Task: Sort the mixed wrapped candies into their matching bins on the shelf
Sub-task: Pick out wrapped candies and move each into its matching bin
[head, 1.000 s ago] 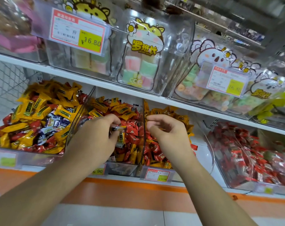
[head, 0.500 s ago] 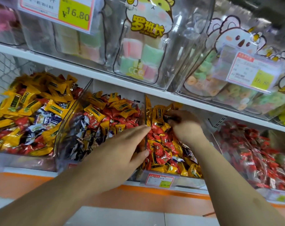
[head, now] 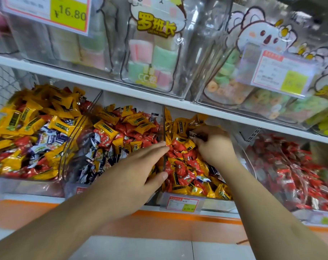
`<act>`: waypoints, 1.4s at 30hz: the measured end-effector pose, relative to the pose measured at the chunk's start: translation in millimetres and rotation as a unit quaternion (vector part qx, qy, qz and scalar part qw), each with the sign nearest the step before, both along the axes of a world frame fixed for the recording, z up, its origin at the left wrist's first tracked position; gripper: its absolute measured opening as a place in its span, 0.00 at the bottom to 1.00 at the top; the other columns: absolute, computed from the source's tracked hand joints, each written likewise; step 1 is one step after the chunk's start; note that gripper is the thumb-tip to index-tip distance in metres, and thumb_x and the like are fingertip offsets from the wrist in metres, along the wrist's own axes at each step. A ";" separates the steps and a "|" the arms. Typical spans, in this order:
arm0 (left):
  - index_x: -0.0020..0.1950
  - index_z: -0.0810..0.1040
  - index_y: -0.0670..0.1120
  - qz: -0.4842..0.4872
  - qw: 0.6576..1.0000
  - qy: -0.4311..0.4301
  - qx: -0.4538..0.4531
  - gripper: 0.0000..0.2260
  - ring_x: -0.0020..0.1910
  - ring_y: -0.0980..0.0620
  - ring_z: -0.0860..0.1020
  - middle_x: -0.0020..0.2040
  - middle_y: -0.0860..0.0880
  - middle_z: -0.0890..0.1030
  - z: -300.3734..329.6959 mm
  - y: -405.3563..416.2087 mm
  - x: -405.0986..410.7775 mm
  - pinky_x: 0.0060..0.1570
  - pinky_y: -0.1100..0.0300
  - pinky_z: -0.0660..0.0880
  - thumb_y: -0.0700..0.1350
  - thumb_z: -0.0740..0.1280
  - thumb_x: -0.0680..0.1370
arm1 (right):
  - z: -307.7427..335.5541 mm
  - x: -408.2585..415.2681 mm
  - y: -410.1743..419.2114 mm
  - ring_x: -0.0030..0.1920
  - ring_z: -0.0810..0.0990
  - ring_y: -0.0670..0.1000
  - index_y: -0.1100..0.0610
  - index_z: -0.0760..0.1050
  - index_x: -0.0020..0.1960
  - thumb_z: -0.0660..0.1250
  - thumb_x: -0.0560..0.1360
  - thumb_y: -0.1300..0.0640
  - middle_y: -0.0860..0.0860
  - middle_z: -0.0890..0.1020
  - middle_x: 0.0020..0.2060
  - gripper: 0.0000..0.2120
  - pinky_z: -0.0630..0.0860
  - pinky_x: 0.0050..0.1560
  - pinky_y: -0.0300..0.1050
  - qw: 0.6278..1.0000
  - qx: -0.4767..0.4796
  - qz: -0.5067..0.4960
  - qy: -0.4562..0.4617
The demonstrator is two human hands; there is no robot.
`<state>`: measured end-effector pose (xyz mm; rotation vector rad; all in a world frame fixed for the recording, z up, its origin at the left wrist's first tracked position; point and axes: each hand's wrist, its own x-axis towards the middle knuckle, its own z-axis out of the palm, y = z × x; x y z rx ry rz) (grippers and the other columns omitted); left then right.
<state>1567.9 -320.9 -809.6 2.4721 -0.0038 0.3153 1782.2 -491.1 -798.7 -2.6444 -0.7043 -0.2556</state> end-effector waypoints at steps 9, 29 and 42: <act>0.77 0.65 0.63 0.062 0.997 -0.033 -0.034 0.23 0.70 0.65 0.68 0.73 0.66 0.69 7.3 5.6 0.3 0.68 0.62 0.70 0.58 0.65 0.82 | 31.9 -52.3 -14.7 0.44 0.82 0.38 0.44 0.84 0.56 0.75 0.77 0.51 0.40 0.85 0.43 0.08 0.78 0.45 0.37 0.988 0.147 0.021 0.052; 0.77 0.68 0.59 0.128 0.991 -0.016 0.017 0.25 0.70 0.58 0.70 0.75 0.61 0.69 23.5 33.2 -16.8 0.62 0.64 0.67 0.52 0.69 0.81 | 43.1 -99.7 -16.9 0.49 0.81 0.40 0.47 0.82 0.54 0.69 0.77 0.67 0.41 0.84 0.45 0.15 0.75 0.47 0.28 0.983 0.144 0.073 0.086; 0.81 0.54 0.69 -0.027 0.998 0.041 0.026 0.27 0.75 0.71 0.53 0.76 0.79 0.41 4.9 -5.3 -10.7 0.72 0.64 0.60 0.60 0.60 0.83 | 20.5 -55.7 -80.7 0.50 0.79 0.42 0.46 0.83 0.62 0.75 0.75 0.63 0.42 0.84 0.55 0.19 0.74 0.49 0.28 0.989 -0.062 0.010 0.132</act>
